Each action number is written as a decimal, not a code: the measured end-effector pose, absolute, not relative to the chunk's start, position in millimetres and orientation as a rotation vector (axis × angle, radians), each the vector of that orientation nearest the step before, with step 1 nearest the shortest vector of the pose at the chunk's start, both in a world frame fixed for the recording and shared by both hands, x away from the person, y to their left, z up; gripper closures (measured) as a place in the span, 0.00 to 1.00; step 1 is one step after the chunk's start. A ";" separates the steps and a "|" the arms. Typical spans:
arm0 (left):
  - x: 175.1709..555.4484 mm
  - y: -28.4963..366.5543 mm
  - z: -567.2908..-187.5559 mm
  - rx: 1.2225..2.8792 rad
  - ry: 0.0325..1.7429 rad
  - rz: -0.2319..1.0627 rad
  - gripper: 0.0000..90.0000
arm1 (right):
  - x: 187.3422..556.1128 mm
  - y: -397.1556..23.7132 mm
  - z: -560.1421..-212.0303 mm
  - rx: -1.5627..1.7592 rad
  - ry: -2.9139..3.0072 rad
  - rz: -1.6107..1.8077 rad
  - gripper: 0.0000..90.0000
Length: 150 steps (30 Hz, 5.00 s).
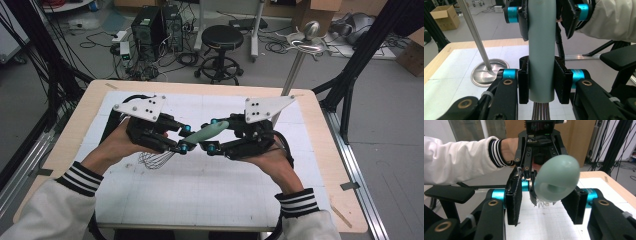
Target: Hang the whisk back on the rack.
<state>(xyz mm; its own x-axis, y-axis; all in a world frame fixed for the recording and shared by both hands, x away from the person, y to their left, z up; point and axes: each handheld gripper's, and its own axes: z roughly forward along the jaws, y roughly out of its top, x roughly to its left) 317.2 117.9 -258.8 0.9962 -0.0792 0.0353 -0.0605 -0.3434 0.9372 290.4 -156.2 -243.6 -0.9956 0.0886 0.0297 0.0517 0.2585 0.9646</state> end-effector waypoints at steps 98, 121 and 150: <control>283.9 233.3 -333.4 1.906 0.406 0.280 0.02 | 288.6 -296.3 -171.9 0.721 2.429 1.377 0.73; 282.2 242.9 -339.0 1.918 0.424 0.292 0.02 | 312.7 -321.8 -150.9 0.819 2.397 1.294 0.73; 284.5 247.4 -342.1 1.916 0.447 0.286 0.02 | 339.2 -323.1 -122.2 0.878 2.462 1.118 0.73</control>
